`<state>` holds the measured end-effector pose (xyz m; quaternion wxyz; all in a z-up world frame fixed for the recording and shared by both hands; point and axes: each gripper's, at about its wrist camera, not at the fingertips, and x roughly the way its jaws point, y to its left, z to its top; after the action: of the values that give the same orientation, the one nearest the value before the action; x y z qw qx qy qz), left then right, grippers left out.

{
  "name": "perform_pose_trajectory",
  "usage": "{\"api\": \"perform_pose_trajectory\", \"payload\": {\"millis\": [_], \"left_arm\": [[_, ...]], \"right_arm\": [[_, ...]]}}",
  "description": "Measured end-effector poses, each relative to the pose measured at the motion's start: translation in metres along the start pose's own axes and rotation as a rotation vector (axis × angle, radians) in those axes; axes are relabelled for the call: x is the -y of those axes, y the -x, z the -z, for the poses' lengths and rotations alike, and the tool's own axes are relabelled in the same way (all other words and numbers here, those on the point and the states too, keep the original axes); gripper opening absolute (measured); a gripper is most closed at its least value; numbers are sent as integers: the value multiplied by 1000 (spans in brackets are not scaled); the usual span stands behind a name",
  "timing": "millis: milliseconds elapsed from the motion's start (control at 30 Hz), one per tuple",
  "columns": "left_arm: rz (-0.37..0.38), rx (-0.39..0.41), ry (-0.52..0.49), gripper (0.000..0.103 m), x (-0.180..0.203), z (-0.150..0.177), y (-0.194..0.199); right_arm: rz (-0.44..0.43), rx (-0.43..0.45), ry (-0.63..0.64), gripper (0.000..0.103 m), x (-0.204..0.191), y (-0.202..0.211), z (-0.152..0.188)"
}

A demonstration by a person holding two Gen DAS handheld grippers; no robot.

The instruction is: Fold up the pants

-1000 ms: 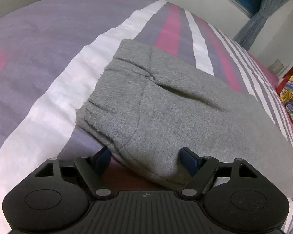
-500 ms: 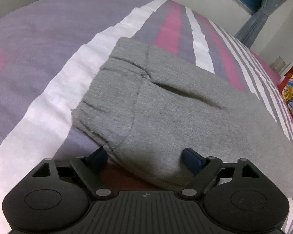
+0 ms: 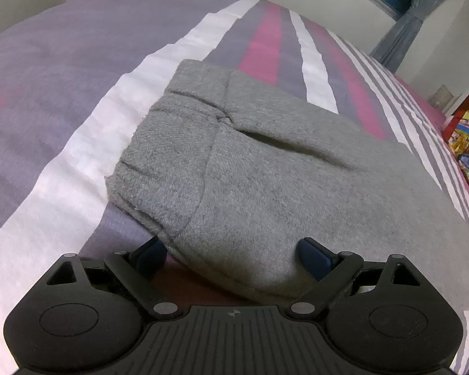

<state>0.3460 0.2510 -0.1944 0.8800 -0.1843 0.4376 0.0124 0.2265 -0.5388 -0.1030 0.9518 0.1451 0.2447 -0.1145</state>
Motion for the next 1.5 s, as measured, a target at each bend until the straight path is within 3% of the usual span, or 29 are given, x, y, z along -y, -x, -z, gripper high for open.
{"api": "perform_pose_trajectory", "payload": {"millis": [67, 133, 233, 333, 433, 467, 500, 533, 667, 767, 833, 933, 967, 1000, 1100, 1200, 1267, 1300, 1433, 1500], "left_arm": [[1, 6, -3, 91, 0, 1, 0], [4, 13, -3, 91, 0, 2, 2], [-15, 28, 17, 91, 0, 0, 14], [-25, 136, 56, 91, -8, 1, 41], [-8, 226, 159, 90, -26, 0, 59], [17, 242, 186, 77, -31, 1, 62], [36, 238, 204, 54, -34, 0, 63], [33, 226, 214, 49, -34, -1, 62], [66, 179, 247, 41, -35, 4, 52], [97, 235, 248, 30, -31, 10, 54], [120, 255, 265, 30, -33, 7, 49], [67, 138, 248, 31, -29, -4, 24], [41, 137, 233, 25, -27, -10, 24], [27, 168, 230, 22, -24, -17, 29], [51, 246, 186, 21, -17, -31, 49], [-12, 142, 103, 21, -18, -35, 33], [-14, 98, 76, 21, -23, -33, 24], [3, 100, 94, 21, -26, -33, 26], [40, 155, 101, 21, -24, -37, 43], [19, 137, 91, 21, -23, -36, 41]], "right_arm": [[18, -90, -200, 5, 38, -17, 9], [18, -176, -274, 5, 56, -32, 21], [-19, -194, -345, 7, 68, -35, 28], [-49, -207, -360, 17, 66, -30, 27], [-53, -226, -308, 18, 60, -34, 27], [-49, -228, -299, 19, 57, -33, 27], [-48, -230, -300, 20, 56, -32, 27], [-50, -233, -301, 21, 55, -35, 27], [-43, -233, -278, 26, 49, -39, 28], [-40, -233, -259, 27, 45, -38, 29], [-41, -237, -257, 27, 46, -39, 29], [-35, -244, -270, 25, 47, -41, 26], [-22, -236, -280, 8, 48, -41, 24], [-28, -235, -295, 5, 49, -42, 22], [-84, -158, -332, 4, 50, -25, 11], [-95, -143, -329, 4, 51, -16, 15], [-56, -230, -337, 4, 57, -32, 29], [-58, -254, -357, 4, 62, -38, 34], [-97, -184, -389, 4, 62, -23, 24], [-112, -151, -377, 4, 61, -15, 22]]}}
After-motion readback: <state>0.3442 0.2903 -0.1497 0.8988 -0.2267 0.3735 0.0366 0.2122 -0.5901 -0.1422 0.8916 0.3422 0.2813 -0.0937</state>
